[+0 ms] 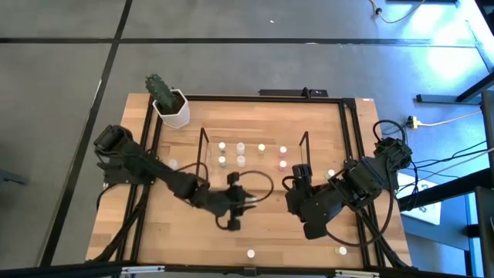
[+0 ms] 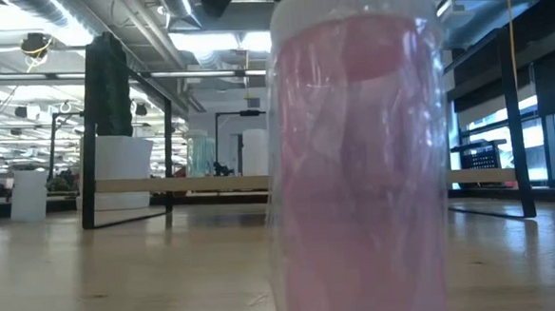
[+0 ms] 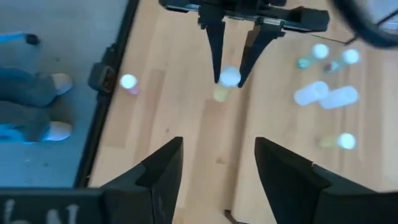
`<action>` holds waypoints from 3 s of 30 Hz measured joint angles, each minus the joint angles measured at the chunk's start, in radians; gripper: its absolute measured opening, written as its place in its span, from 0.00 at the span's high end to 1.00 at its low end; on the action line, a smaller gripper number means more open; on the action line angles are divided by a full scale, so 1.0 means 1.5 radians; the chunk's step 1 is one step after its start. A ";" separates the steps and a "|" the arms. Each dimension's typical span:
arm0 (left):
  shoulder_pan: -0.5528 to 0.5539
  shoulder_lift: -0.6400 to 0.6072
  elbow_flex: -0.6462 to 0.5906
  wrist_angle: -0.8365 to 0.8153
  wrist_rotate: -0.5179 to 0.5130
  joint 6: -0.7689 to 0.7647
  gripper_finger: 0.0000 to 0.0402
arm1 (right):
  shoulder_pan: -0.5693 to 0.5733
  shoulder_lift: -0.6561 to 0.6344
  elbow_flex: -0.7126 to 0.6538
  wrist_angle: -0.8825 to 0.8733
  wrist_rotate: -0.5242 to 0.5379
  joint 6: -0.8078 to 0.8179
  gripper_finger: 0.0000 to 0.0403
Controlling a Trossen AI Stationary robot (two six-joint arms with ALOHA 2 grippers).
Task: Pick and place medicine bottles onto shelf by color
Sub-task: Put the left yellow pill bottle aligned with the other yellow pill bottle on the shelf
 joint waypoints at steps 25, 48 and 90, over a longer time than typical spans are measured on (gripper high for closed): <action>0.147 0.005 0.187 -0.257 0.002 -0.155 0.71 | 0.001 -0.007 0.000 -0.048 0.158 0.104 0.50; 0.119 0.114 0.185 -0.217 -0.196 -0.315 0.71 | 0.001 -0.008 0.000 -0.046 0.211 0.121 0.50; 0.142 0.205 0.184 -0.235 -0.210 -0.310 0.71 | 0.001 -0.008 0.000 -0.040 0.208 0.119 0.50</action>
